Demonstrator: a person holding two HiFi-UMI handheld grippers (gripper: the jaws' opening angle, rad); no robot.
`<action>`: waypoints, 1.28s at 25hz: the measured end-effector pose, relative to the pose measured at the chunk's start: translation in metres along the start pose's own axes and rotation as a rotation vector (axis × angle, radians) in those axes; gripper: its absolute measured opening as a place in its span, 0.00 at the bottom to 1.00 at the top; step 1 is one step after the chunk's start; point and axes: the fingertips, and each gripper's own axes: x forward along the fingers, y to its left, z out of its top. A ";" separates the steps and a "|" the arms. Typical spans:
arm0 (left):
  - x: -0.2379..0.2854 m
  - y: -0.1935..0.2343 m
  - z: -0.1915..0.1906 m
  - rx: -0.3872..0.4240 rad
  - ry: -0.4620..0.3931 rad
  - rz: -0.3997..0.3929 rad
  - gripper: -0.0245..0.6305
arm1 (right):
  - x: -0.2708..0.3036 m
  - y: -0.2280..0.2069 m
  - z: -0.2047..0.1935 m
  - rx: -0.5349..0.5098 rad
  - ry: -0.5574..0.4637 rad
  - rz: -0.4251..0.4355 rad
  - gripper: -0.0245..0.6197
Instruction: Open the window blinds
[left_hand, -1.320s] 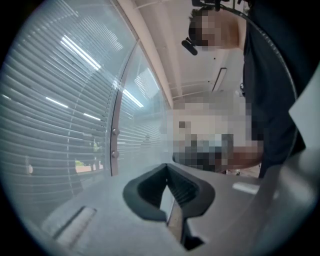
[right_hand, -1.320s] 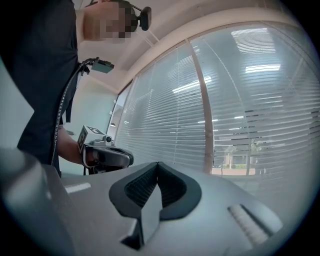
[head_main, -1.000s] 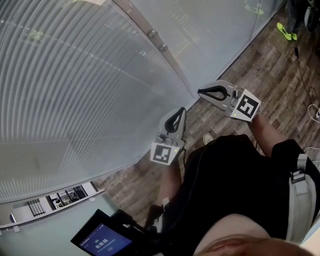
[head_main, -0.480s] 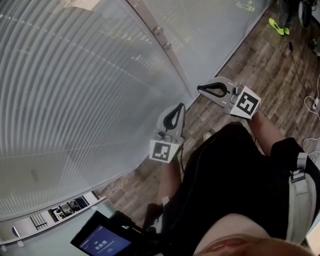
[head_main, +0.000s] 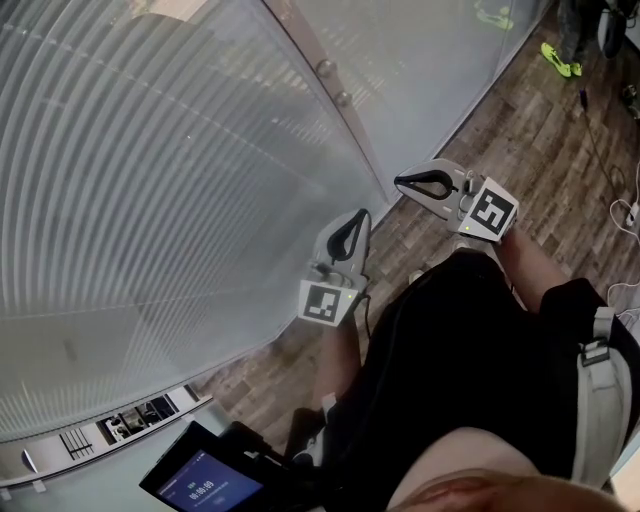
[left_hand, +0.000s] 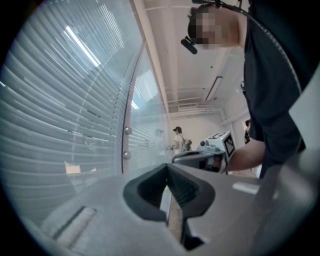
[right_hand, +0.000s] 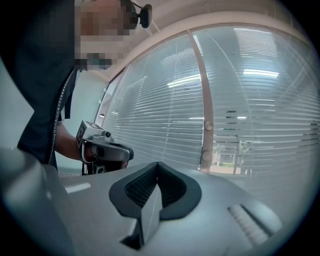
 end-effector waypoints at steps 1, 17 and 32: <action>0.000 0.001 0.000 0.000 0.001 0.002 0.04 | 0.001 -0.004 0.001 0.003 -0.005 -0.007 0.05; -0.018 -0.013 -0.005 -0.031 -0.008 0.002 0.04 | 0.039 -0.086 0.049 -0.630 0.249 -0.169 0.33; -0.053 -0.014 -0.003 -0.035 -0.022 0.073 0.04 | 0.104 -0.138 0.079 -1.036 0.473 -0.258 0.38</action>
